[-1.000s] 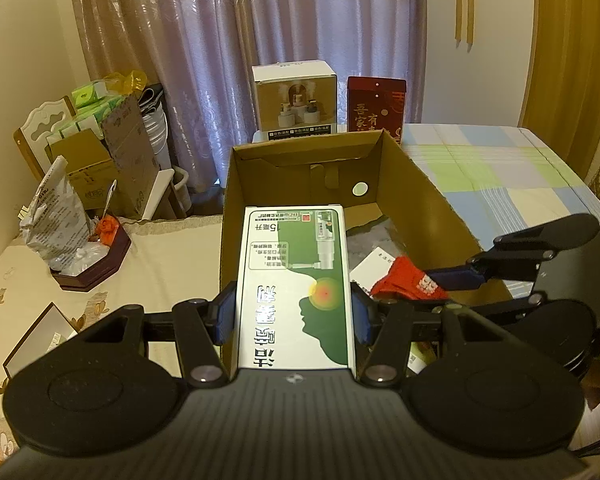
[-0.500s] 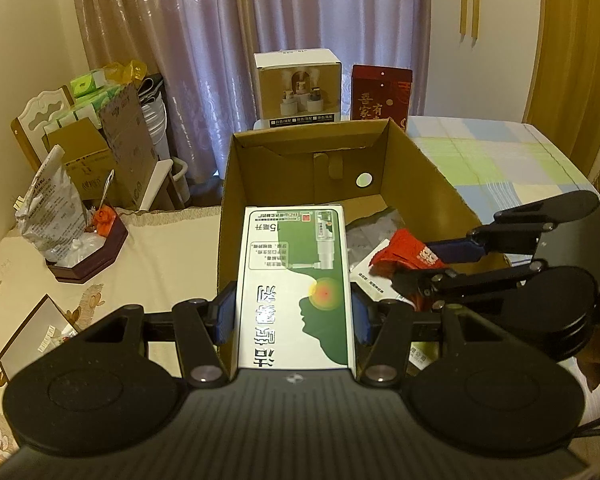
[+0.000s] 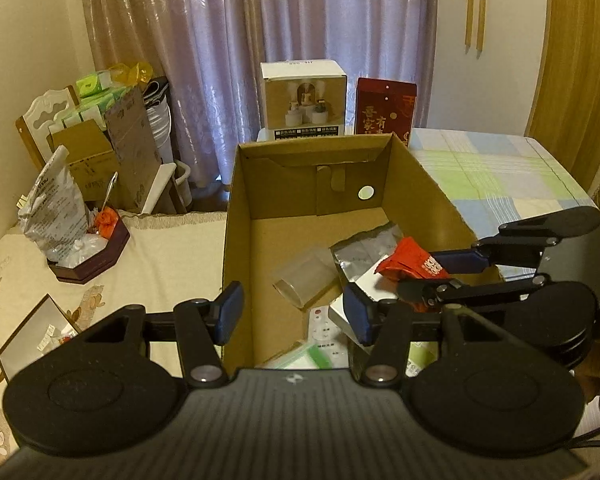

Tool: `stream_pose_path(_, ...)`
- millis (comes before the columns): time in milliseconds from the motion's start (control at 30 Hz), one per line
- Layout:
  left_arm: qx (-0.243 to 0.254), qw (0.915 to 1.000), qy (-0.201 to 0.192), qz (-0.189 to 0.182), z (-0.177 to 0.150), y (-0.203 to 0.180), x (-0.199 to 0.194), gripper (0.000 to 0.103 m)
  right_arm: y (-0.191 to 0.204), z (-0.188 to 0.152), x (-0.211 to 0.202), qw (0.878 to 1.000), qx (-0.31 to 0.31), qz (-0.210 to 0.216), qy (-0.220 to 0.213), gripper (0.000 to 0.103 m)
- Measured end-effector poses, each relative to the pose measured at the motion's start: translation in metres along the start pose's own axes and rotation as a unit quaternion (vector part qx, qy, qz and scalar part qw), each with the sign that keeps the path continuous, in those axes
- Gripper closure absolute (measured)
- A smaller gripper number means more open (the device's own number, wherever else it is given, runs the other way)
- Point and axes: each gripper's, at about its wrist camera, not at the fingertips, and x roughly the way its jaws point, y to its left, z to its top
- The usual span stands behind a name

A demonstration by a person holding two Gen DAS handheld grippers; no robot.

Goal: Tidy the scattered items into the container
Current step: 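Lower the green box into the cardboard box and open the left tool, then open the right tool to drop the red packet into the cardboard box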

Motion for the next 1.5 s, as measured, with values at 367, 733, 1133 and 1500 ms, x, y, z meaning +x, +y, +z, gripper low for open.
stream_pose_path(367, -0.001, 1.0000, -0.007, 0.003, 0.001, 0.001, -0.010, 0.053, 0.005, 0.008, -0.010, 1.000, -0.006, -0.001, -0.009, 0.072)
stream_pose_path(733, -0.004, 0.9996, -0.015, 0.022, -0.002, 0.015, -0.024, 0.053, 0.021, 0.015, -0.013, 1.000, -0.012, 0.023, -0.017, 0.072)
stream_pose_path(1133, -0.022, 0.9991, -0.017, 0.033, -0.007, 0.032, -0.029, 0.053, 0.040, 0.007, -0.003, 0.998, -0.028, 0.058, -0.006, 0.071)
stream_pose_path(1500, -0.025, 0.9990, -0.014, 0.034, -0.006, 0.033, -0.030, 0.053, 0.040, -0.001, -0.009, 0.998, -0.035, 0.054, -0.020, 0.011)
